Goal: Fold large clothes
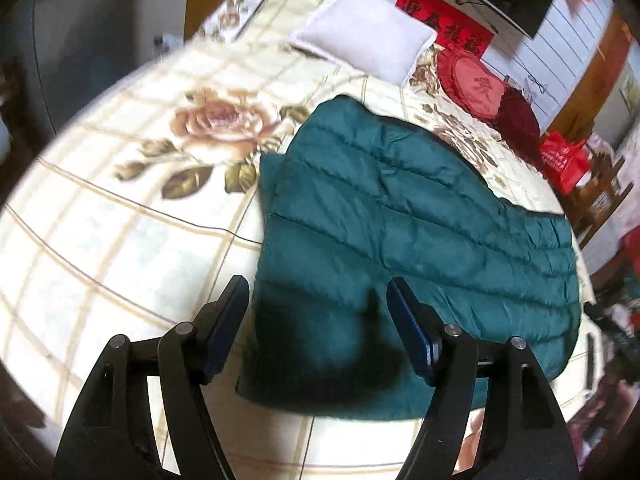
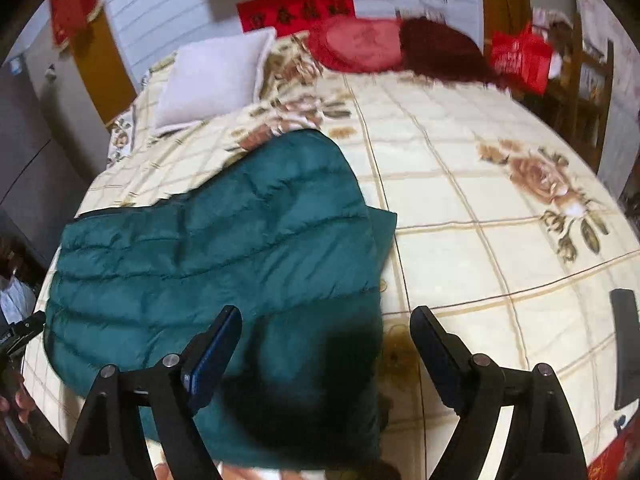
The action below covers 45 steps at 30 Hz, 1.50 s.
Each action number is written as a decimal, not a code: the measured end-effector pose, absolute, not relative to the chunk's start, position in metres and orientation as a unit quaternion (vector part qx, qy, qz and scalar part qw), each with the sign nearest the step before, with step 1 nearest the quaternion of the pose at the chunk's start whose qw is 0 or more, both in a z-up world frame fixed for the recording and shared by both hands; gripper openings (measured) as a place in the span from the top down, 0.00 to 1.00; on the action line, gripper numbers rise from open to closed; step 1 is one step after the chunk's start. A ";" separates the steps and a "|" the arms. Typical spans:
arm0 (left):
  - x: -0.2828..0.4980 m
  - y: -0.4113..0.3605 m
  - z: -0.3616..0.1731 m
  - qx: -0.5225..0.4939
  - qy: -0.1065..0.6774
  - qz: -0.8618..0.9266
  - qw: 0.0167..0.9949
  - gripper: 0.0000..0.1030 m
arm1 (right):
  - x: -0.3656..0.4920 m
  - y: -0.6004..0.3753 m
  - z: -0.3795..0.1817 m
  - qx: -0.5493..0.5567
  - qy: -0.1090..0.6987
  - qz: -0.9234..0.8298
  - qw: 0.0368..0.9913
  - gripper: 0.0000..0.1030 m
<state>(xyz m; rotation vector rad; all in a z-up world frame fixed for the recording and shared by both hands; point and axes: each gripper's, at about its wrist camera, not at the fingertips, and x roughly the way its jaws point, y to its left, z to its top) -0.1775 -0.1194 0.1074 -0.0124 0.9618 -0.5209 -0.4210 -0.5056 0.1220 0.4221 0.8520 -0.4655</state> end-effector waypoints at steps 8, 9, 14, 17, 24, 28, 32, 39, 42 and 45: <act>-0.243 -0.136 0.113 0.031 0.423 -0.239 0.873 0.30 | -0.428 -0.416 0.135 0.170 0.377 -0.158 0.897 0.18; -0.246 -0.140 0.114 0.035 0.420 -0.237 0.875 0.30 | -0.428 -0.409 0.134 0.170 0.375 -0.152 0.899 0.18; -0.272 -0.144 0.117 0.030 0.402 -0.245 0.882 0.30 | -0.425 -0.378 0.127 0.171 0.369 -0.130 0.904 0.18; -0.283 -0.149 0.119 0.037 0.389 -0.243 0.888 0.30 | -0.422 -0.368 0.124 0.167 0.369 -0.126 0.905 0.18; -0.296 -0.159 0.121 0.052 0.372 -0.238 0.896 0.30 | -0.419 -0.360 0.124 0.163 0.362 -0.133 0.908 0.18; -0.297 -0.160 0.119 0.052 0.366 -0.228 0.901 0.30 | -0.418 -0.359 0.123 0.164 0.361 -0.134 0.908 0.18; -0.299 -0.160 0.117 0.054 0.363 -0.225 0.903 0.30 | -0.416 -0.358 0.123 0.156 0.359 -0.139 0.910 0.18; -0.299 -0.163 0.117 0.061 0.357 -0.228 0.904 0.30 | -0.411 -0.355 0.121 0.151 0.359 -0.147 0.909 0.18; -0.301 -0.163 0.118 0.059 0.348 -0.228 0.907 0.30 | -0.410 -0.355 0.121 0.150 0.358 -0.148 0.909 0.18; -0.301 -0.164 0.119 0.063 0.344 -0.222 0.910 0.30 | -0.409 -0.356 0.119 0.151 0.361 -0.149 0.908 0.18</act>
